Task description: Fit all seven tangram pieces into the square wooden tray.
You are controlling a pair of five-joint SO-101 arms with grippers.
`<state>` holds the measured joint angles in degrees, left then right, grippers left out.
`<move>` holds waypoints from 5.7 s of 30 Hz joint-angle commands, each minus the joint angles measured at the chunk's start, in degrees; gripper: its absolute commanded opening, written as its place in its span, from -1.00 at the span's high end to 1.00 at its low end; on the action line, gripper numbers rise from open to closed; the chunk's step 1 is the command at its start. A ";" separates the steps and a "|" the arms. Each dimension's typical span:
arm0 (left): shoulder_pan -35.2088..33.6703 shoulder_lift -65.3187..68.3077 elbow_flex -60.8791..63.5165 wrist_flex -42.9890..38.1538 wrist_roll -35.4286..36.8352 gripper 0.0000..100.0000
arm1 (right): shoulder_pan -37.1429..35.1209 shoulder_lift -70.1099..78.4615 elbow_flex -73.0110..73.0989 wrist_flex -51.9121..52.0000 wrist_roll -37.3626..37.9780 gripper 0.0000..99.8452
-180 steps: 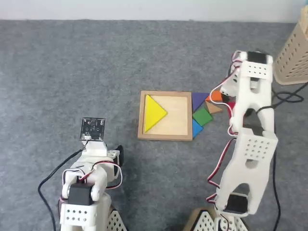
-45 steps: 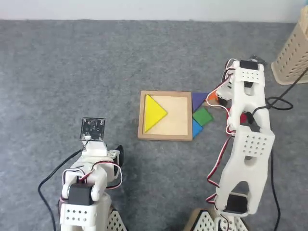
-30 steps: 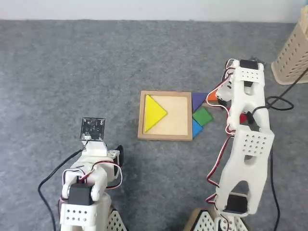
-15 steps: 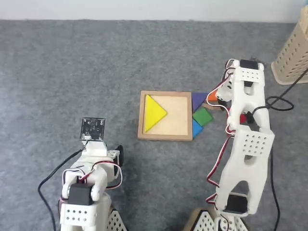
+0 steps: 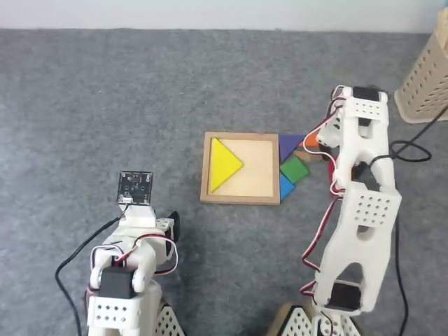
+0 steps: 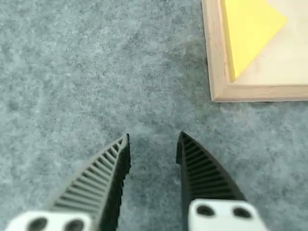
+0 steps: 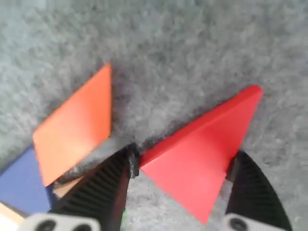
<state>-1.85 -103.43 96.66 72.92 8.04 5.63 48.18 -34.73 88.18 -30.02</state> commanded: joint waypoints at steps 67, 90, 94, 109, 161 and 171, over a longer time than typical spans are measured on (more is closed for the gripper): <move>-0.26 -1.14 -0.13 -0.35 0.35 0.70 | 1.19 4.09 -11.34 2.86 3.43 0.34; -0.26 -1.14 -0.13 -0.35 0.35 0.70 | -0.57 6.46 -11.43 5.49 3.60 0.52; -0.26 -1.14 -0.13 -0.35 0.35 0.70 | 0.40 6.46 -11.43 5.41 2.46 0.62; -0.26 -1.14 -0.13 -0.35 0.35 0.70 | 1.01 -3.38 -11.34 11.91 4.66 0.71; -0.26 -1.14 -0.13 -0.35 0.35 0.70 | 2.33 -35.74 21.54 11.82 119.56 0.52; -0.26 -1.14 -0.13 -0.35 0.35 0.70 | 4.53 -31.52 26.55 -4.26 125.89 0.46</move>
<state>-1.93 -103.43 96.66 72.92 8.04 8.79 17.49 -9.58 89.23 93.05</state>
